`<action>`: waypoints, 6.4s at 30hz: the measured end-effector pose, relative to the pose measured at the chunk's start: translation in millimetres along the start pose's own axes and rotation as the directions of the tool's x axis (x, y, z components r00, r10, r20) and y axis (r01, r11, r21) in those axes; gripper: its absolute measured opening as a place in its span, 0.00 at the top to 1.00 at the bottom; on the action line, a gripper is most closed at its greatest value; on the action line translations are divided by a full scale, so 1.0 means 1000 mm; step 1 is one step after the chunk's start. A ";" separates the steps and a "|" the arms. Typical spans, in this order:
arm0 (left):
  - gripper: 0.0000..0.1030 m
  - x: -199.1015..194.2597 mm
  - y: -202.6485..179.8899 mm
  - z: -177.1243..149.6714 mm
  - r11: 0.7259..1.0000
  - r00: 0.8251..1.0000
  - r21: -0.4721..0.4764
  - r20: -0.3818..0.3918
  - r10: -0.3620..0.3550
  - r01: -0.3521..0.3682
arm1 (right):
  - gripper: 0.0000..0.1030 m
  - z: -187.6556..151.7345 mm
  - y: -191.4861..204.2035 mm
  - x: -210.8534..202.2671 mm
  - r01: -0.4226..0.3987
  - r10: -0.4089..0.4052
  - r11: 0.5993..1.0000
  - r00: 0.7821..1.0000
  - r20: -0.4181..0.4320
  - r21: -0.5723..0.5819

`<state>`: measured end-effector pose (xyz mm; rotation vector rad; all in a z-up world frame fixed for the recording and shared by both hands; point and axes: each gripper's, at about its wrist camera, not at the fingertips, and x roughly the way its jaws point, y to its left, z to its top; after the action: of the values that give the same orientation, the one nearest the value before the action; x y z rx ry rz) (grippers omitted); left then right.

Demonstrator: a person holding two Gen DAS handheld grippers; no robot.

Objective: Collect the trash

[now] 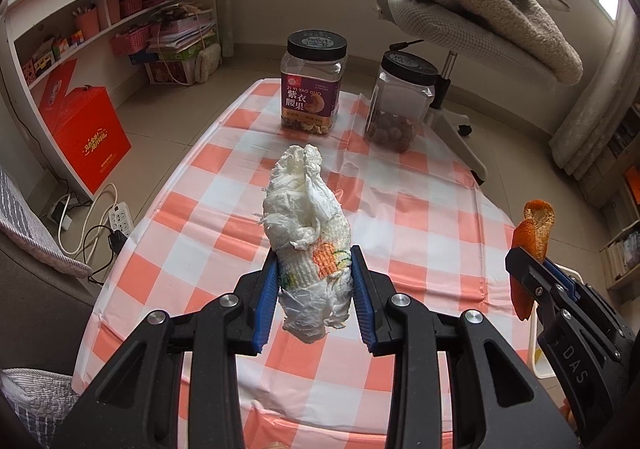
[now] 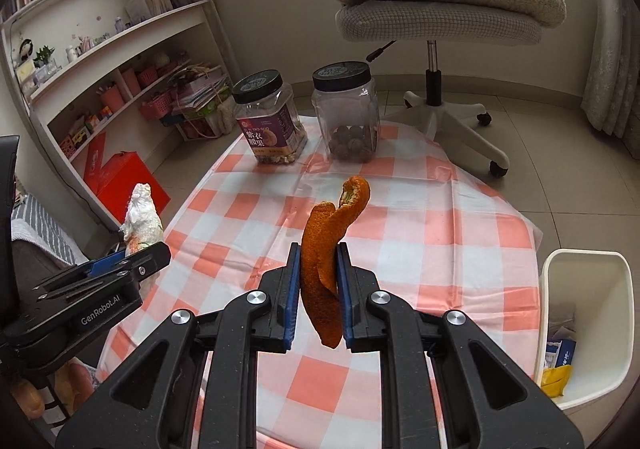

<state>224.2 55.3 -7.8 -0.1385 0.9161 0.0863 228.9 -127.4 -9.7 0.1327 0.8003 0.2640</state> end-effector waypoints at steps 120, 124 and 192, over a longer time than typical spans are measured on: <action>0.06 -0.098 -0.089 -0.056 0.992 0.928 0.119 0.374 0.003 -0.051 | 0.07 -0.044 -0.062 -0.133 0.499 -0.526 0.850 0.788 0.322 0.167; 0.06 -0.097 -0.092 -0.056 0.991 0.927 0.127 0.374 -0.013 -0.037 | 0.07 -0.046 -0.065 -0.134 0.490 -0.517 0.855 0.793 0.321 0.166; 0.10 -0.090 -0.115 -0.061 0.983 0.923 0.186 0.379 -0.062 -0.010 | 0.07 -0.050 -0.080 -0.134 0.475 -0.505 0.863 0.808 0.303 0.172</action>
<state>137.3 -69.0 37.1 0.0397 0.5251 0.0020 118.5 -240.6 31.0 0.0468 0.4755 -0.2860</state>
